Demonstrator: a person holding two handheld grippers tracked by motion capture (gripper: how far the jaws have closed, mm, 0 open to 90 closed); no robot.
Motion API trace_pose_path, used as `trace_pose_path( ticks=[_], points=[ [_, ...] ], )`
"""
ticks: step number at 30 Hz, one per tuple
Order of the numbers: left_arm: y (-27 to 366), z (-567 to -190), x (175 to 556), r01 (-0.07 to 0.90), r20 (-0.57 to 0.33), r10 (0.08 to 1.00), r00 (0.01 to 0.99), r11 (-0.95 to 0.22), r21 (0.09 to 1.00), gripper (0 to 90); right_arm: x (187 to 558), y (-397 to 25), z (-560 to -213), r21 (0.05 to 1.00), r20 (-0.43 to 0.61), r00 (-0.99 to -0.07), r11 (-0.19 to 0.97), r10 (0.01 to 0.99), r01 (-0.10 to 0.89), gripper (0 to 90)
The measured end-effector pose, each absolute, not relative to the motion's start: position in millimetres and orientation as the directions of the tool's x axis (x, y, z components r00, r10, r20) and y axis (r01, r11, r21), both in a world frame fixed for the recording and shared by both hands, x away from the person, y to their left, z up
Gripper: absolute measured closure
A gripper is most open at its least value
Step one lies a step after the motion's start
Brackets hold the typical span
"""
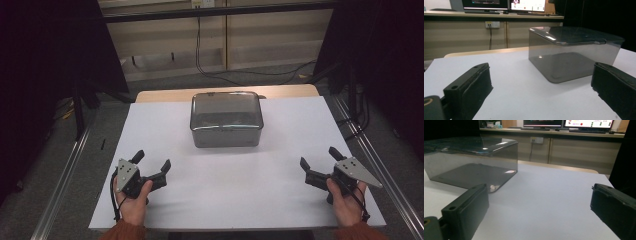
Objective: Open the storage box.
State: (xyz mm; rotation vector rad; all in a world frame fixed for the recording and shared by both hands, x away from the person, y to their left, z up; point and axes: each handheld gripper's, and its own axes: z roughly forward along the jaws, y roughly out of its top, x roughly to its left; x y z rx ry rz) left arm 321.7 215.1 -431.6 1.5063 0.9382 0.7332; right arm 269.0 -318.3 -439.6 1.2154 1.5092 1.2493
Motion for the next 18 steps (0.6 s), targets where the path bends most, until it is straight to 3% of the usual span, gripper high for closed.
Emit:
trace_pose_path(
  ticks=[18],
  points=[
    [210.7,-434.1,322.8,0.172,-0.065,0.868,0.493,-0.024,0.985,3.0,274.5,-306.3,-441.8,0.978,0.014,-0.28,0.045,0.96,0.201,0.0]
  ],
)
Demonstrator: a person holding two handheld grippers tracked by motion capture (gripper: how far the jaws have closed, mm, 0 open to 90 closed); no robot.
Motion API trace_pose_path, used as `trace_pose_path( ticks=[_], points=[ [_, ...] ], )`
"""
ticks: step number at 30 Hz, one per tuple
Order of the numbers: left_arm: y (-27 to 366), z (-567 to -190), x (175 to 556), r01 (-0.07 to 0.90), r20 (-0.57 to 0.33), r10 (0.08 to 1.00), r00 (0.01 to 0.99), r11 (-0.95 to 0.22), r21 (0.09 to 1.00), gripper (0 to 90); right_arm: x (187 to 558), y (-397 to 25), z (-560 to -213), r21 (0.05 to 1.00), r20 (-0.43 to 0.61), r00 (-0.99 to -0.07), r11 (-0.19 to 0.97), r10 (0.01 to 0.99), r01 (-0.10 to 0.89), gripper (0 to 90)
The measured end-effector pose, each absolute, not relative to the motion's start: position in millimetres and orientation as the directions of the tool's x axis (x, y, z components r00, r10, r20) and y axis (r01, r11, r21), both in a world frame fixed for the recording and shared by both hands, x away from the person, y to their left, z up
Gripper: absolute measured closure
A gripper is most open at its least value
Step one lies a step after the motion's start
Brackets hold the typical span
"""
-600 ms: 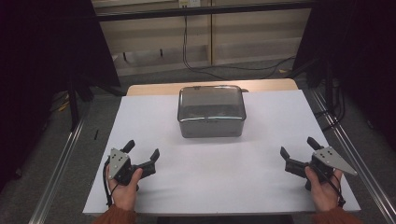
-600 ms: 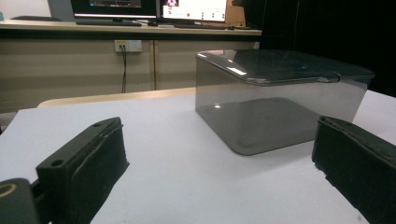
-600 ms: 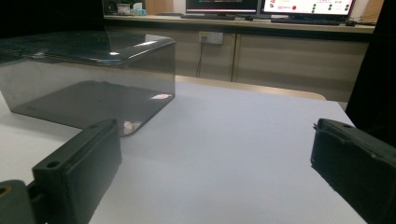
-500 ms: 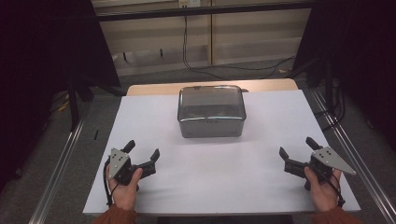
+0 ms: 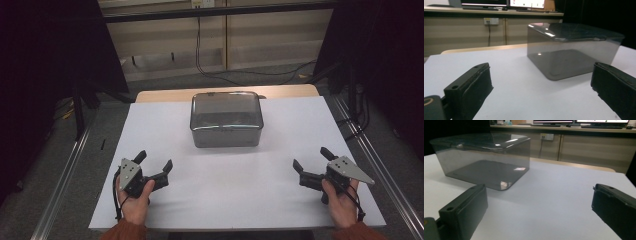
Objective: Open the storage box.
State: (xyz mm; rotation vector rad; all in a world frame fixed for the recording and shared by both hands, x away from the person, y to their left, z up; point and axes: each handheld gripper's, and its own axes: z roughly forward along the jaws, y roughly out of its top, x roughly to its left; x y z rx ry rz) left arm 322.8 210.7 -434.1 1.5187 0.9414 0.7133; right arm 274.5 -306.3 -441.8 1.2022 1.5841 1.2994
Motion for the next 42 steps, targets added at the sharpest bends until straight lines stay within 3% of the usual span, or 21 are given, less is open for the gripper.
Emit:
trace_pose_path(
  ticks=[13,29,42],
  points=[
    [211.7,-436.6,326.2,0.2,-0.066,0.88,0.471,-0.034,0.979,3.0,283.7,-279.5,-436.0,0.979,-0.055,-0.341,0.118,0.938,0.167,0.0],
    [209.9,-435.4,324.0,0.198,-0.06,0.875,0.48,-0.041,0.979,3.0,304.8,-232.7,-431.1,0.981,-0.066,-0.505,0.148,0.861,0.124,0.0],
    [206.8,-434.0,321.9,0.182,-0.053,0.866,0.497,-0.044,0.982,3.0,321.2,-213.5,-422.3,0.983,-0.072,-0.497,0.147,0.865,0.112,2.7]
  ],
)
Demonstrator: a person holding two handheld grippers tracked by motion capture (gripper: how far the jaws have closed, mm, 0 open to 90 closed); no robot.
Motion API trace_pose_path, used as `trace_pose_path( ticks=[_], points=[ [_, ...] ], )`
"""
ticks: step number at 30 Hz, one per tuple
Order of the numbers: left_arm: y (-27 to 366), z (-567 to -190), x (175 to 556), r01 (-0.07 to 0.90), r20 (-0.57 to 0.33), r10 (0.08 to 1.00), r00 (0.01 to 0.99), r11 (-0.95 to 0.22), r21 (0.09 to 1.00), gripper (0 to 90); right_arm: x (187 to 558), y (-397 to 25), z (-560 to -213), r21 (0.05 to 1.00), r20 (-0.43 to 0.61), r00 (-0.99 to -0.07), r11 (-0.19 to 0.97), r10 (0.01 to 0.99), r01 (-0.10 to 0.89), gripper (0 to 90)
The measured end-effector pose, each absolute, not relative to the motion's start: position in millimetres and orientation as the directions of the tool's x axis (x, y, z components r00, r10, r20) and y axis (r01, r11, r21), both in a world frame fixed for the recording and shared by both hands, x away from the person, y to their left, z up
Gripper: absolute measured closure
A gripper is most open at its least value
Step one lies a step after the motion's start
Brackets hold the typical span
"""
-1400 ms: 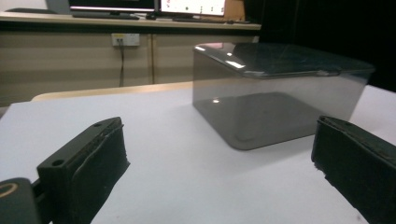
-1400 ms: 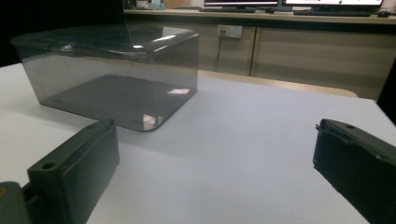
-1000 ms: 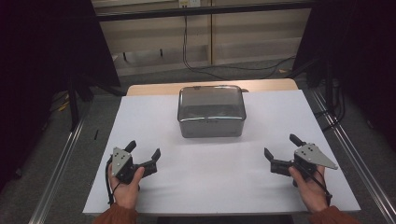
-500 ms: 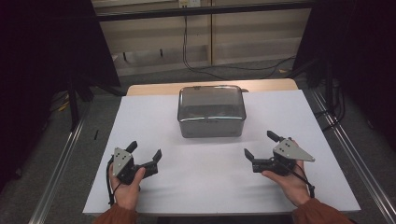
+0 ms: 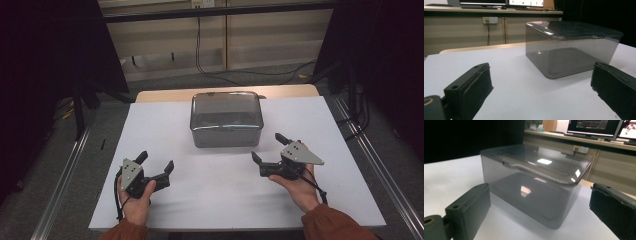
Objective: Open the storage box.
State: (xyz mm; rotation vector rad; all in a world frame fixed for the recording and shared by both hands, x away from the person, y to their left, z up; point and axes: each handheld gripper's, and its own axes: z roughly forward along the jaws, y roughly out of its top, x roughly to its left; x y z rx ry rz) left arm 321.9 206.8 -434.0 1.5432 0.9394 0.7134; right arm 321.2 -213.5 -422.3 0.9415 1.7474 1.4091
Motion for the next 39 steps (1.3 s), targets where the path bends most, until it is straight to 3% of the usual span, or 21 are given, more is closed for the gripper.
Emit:
trace_pose_path(
  ticks=[20,39],
  points=[
    [206.8,-436.5,324.4,0.205,-0.054,0.87,0.491,-0.055,0.977,3.0,347.6,-188.8,-414.0,0.972,-0.178,-0.514,0.232,0.839,0.042,3.2],
    [206.6,-437.1,325.7,0.206,-0.039,0.87,0.491,-0.072,0.976,3.0,362.3,-152.7,-408.4,0.855,-0.481,-0.497,0.512,0.722,-0.083,11.2]
  ],
)
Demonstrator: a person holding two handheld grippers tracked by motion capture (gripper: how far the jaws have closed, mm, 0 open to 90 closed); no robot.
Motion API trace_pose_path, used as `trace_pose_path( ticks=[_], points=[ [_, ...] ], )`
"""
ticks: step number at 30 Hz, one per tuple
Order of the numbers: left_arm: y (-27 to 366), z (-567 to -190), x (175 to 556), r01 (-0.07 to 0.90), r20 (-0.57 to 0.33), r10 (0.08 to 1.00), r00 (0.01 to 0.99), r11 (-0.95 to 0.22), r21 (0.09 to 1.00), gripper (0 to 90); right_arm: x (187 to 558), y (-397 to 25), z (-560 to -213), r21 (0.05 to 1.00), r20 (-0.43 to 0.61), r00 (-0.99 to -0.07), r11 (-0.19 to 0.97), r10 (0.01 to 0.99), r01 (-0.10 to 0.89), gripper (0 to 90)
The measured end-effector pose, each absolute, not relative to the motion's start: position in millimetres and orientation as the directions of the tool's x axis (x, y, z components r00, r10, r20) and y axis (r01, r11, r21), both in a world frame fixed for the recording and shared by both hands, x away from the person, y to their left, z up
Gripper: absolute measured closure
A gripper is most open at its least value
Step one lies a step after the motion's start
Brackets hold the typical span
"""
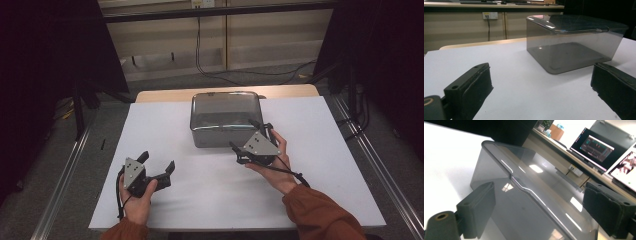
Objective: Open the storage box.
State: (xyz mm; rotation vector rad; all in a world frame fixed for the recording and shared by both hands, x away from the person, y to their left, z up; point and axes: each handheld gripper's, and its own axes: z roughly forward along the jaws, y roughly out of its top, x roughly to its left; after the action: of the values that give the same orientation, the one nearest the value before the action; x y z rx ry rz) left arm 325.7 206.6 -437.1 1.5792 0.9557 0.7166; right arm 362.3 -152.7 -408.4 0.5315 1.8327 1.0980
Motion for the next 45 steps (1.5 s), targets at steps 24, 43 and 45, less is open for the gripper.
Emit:
trace_pose_path(
  ticks=[24,43,45],
  points=[
    [207.5,-437.6,326.5,0.216,-0.047,0.869,0.492,-0.07,0.974,3.0,372.1,-114.3,-409.2,0.431,-0.889,-0.298,0.856,0.348,-0.285,29.0],
    [207.5,-437.6,326.6,0.216,-0.046,0.869,0.492,-0.071,0.974,3.0,374.9,-106.0,-427.7,0.225,-0.955,-0.251,0.935,0.156,-0.275,61.5],
    [207.6,-437.6,326.6,0.216,-0.046,0.869,0.492,-0.071,0.974,3.0,375.1,-105.2,-429.3,0.221,-0.955,-0.255,0.937,0.151,-0.271,64.9]
  ],
)
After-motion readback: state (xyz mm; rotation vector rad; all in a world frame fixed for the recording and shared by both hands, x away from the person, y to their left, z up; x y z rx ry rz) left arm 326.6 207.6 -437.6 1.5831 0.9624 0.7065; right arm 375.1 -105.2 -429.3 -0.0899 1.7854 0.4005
